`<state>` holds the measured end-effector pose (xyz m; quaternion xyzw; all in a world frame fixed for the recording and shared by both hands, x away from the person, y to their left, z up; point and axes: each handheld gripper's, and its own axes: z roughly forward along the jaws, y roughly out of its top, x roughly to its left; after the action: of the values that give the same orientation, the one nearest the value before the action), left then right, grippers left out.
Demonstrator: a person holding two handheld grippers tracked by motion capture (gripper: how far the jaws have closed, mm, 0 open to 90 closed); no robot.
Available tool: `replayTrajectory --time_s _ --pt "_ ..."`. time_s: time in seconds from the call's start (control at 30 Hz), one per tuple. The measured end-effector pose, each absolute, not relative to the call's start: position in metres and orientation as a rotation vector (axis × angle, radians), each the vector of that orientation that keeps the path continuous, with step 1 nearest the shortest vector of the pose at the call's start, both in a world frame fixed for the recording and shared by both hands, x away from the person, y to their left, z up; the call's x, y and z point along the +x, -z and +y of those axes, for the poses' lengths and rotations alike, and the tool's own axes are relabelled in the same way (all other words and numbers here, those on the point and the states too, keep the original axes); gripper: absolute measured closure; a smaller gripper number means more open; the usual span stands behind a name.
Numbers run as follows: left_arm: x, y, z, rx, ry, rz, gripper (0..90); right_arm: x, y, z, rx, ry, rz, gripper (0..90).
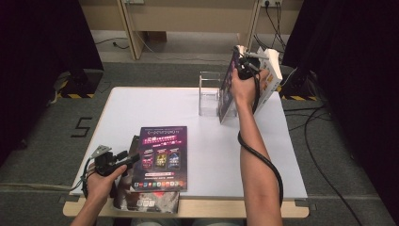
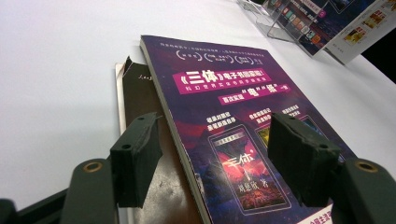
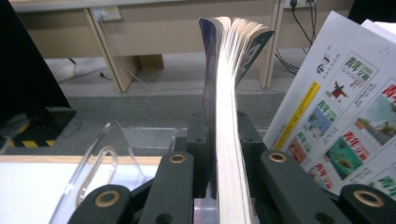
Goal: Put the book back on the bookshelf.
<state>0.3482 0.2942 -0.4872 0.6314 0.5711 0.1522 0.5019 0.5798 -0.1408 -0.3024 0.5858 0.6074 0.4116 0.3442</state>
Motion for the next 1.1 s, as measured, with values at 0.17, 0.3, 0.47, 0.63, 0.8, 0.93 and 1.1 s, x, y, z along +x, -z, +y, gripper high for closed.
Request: replayTrajectory --time_s 0.17,0.3,0.47,0.63,0.8,0.93,1.1 --pt "0.348 0.487 0.293 1.53 -0.368 1.375 33.7 0.578 0.298 -0.141 1.483 -0.971 1.558 73.9" --pt "0.349 0.487 0.293 1.53 -0.367 1.374 33.7 0.576 0.293 -0.142 1.449 -0.893 1.554 71.6" --pt "0.348 0.487 0.292 1.533 -0.368 1.371 33.7 0.576 0.293 -0.147 1.422 -0.834 1.549 68.3" --pt "0.349 0.487 0.291 1.535 -0.368 1.371 33.7 0.575 0.294 -0.151 1.425 -0.806 1.535 64.0" --pt "0.349 0.487 0.29 1.537 -0.368 1.367 33.7 0.574 0.294 -0.155 1.429 -0.813 1.533 62.4" --pt "0.349 0.487 0.289 1.537 -0.368 1.366 33.7 0.573 0.294 -0.157 1.44 -0.829 1.53 62.1" --pt "0.349 0.487 0.289 1.539 -0.367 1.365 33.7 0.57 0.296 -0.161 1.463 -0.869 1.516 60.2"
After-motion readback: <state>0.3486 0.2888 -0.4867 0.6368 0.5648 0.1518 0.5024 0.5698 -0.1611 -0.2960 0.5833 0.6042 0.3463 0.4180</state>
